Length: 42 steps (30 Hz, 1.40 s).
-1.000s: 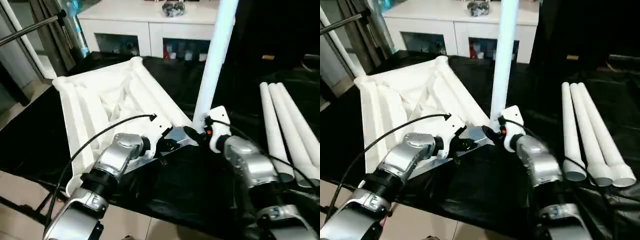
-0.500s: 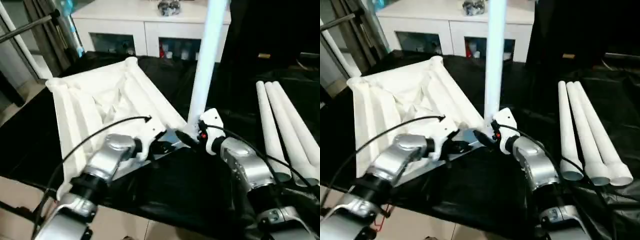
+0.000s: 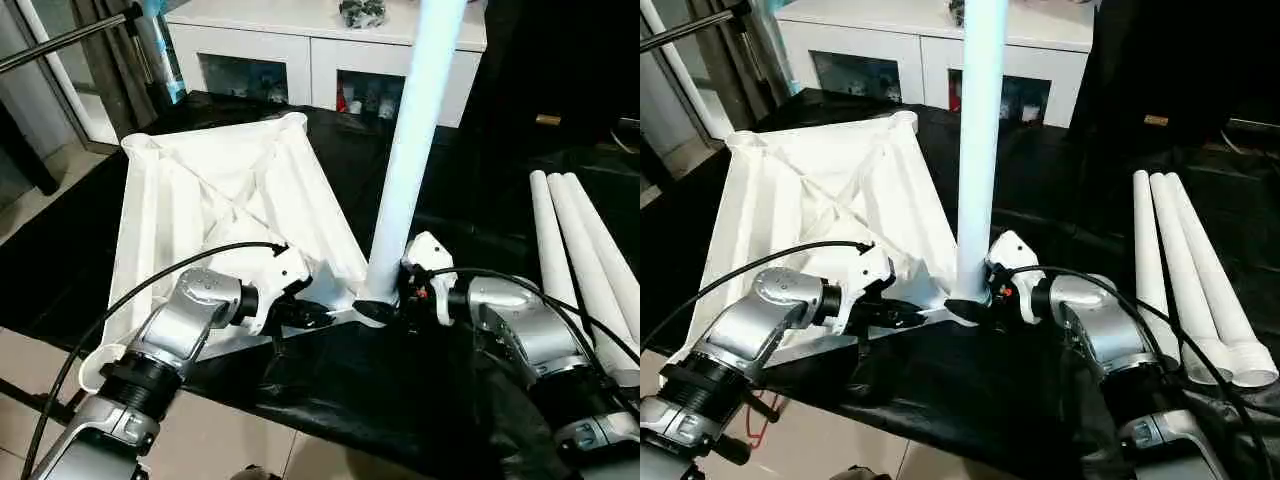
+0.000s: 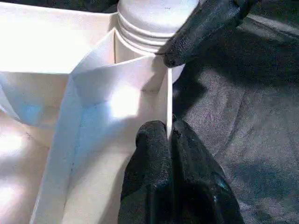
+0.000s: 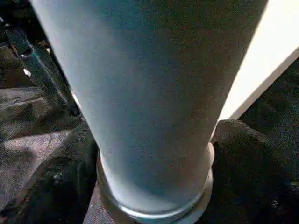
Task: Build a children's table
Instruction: Rotate leg to tighten
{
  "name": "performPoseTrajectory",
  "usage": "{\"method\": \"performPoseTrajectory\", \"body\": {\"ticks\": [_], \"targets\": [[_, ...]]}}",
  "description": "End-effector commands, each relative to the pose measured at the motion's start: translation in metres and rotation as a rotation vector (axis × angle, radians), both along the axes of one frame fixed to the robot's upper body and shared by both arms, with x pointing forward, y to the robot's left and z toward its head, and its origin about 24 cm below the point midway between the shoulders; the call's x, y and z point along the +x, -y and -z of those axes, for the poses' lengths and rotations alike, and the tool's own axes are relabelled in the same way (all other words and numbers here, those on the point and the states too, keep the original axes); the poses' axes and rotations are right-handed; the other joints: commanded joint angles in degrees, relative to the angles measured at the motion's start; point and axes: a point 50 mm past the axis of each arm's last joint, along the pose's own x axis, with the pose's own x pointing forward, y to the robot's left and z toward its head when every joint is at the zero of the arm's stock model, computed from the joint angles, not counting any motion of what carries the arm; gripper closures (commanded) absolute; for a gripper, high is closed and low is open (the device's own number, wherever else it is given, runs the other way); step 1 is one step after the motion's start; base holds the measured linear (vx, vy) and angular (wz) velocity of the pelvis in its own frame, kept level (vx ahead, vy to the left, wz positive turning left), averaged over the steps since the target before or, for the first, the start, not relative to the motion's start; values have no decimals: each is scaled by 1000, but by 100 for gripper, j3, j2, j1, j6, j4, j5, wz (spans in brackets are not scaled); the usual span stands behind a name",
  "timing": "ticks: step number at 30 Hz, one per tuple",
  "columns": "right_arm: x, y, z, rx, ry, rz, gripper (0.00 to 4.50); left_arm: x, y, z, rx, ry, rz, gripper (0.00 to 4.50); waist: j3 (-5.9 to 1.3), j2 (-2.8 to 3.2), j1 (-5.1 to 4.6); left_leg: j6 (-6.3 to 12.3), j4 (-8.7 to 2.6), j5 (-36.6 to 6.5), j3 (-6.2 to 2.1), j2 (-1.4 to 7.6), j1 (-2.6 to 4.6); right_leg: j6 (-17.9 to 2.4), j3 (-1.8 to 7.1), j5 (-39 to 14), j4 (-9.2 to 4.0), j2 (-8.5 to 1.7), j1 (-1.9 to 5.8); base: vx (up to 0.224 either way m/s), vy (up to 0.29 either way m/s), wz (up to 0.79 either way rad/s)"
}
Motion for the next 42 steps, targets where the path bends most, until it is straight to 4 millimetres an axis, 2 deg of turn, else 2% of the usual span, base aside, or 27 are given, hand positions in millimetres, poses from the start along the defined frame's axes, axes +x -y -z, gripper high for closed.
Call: {"method": "performPoseTrajectory", "body": {"ticks": [1,3,5,6,7,8,9,11,13,16,18,19,21,22,24,27,29,30,31,32,33,34,35,36,37,40,42], "targets": [[-2,-5,-3,32,5,-29,82,-11,21,-2,-45,-29,141,450,-370,-37,-3,386,-384,-828,-122,355,105,-1457,299,-475,-384,-505,282,0,0,0],[-4,-6,-2,36,1,-34,110,-12,21,-1,-43,-31,146,450,-373,-21,1,395,-381,-831,-123,358,109,-1462,296,-471,-390,-506,283,0,0,0],[-7,-8,0,47,-11,-40,121,-12,19,-1,-40,-32,145,450,-379,-31,9,413,-376,-788,-124,358,107,-1472,297,-418,-379,-507,290,0,0,0],[-7,-9,1,51,-16,-38,121,-12,19,0,-37,-31,140,450,-379,37,9,398,-385,-848,-132,367,119,-1484,284,-403,-390,-494,274,0,0,0],[-8,-10,3,56,-22,-20,128,-10,18,1,-27,-28,114,450,-371,49,-4,370,-392,-952,-135,366,119,-1508,282,-403,-394,-486,273,0,0,0],[-8,-10,3,56,-22,-19,151,-10,18,1,-27,-28,113,450,-373,35,-6,357,-390,-976,-135,362,117,-1517,284,-415,-388,-492,280,0,0,0],[-7,-11,4,58,-25,-7,151,-9,19,1,-27,-28,101,450,-373,37,2,333,-392,-1010,-137,358,121,-1516,284,-499,-392,-501,289,0,0,0],[2,-10,12,30,-5,148,165,0,23,2,-45,-8,-15,450,-357,47,-11,270,-397,-1060,-130,352,133,-1509,290,-652,-414,-501,268,0,0,0],[6,-9,16,19,-11,229,176,4,26,3,-48,-2,-64,450,-348,57,-52,117,-423,-1244,-151,342,134,-1437,284,-974,-441,-500,280,0,0,0],[16,-18,29,15,-49,453,178,14,39,6,-37,13,-203,450,-321,62,-100,14,-444,-1462,-159,331,155,-1357,286,-1298,-480,-501,265,0,0,0],[19,-25,35,1,-69,548,178,20,49,6,-38,23,-258,450,-289,58,-143,-51,-445,-1741,-157,299,186,-1233,284,-1840,-542,-508,241,0,0,0],[20,-30,40,-20,-87,590,178,23,55,5,-38,36,-282,450,-287,48,-176,-98,-454,-1859,-181,285,190,-1086,281,-2226,-585,-522,248,0,0,0],[21,-36,43,-34,-102,623,178,25,61,4,-40,47,-301,450,-289,51,-194,-96,-459,-1918,-181,287,215,-1027,289,-2288,-607,-510,220,0,0,0],[22,-39,44,-37,-106,634,178,26,64,3,-41,51,-307,450,-291,51,-187,-86,-460,-1909,-186,290,206,-1012,290,-2285,-607,-519,234,0,0,0],[22,-43,45,-30,-107,633,110,26,67,2,-49,54,-303,450,-291,35,-188,-29,-466,-1883,-178,291,190,-981,294,-2291,-617,-520,231,0,0,0],[23,-50,39,32,-107,606,104,22,73,0,-72,64,-246,450,-300,63,-190,6,-481,-1877,-184,306,183,-954,295,-2241,-605,-518,227,0,0,0],[25,-45,34,28,-64,576,74,18,68,2,-76,61,-198,450,-300,70,-197,-3,-488,-1924,-185,309,186,-959,296,-2217,-606,-513,219,0,0,0],[26,-43,32,28,-51,567,74,17,67,2,-77,62,-181,450,-305,73,-191,1,-489,-1932,-193,311,183,-962,297,-2198,-603,-521,224,0,0,0],[26,-40,30,31,-38,551,74,14,64,3,-78,54,-157,450,-316,115,-188,17,-488,-1867,-186,317,171,-1002,307,-2000,-583,-523,230,0,0,0],[26,-36,26,38,-24,524,74,12,61,3,-83,49,-131,450,-322,113,-190,25,-489,-1820,-188,322,163,-1028,306,-1885,-578,-523,241,0,0,0],[26,-32,21,44,-6,484,74,9,58,3,-90,40,-100,450,-342,82,-173,95,-477,-1646,-177,324,144,-1082,308,-1566,-551,-514,277,0,0,0],[24,-28,17,50,11,440,74,6,54,3,-91,30,-73,450,-356,116,-162,127,-464,-1517,-174,328,133,-1129,314,-1363,-519,-523,279,0,0,0],[23,-26,14,54,22,402,74,5,51,3,-90,27,-53,450,-385,102,-160,231,-440,-1225,-160,325,105,-1220,312,-882,-474,-511,307,0,0,0],[19,-22,10,64,29,347,74,3,47,2,-91,21,-28,450,-401,116,-149,288,-424,-1098,-153,327,115,-1280,307,-665,-454,-503,297,0,0,0],[16,-20,7,73,31,302,74,2,44,2,-90,17,-9,450,-405,108,-106,464,-393,-868,-135,331,101,-1404,298,-238,-413,-497,309,0,0,0],[4,-10,-1,89,17,155,74,-1,34,1,-79,-2,46,450,-429,135,-31,623,-362,-633,-137,347,85,-1436,279,33,-367,-492,314,0,0,0],[0,-6,-2,86,10,108,74,-3,30,1,-74,-8,65,450,-403,139,14,624,-375,-798,-127,361,96,-1454,268,-184,-391,-486,282,0,0,0]]}}
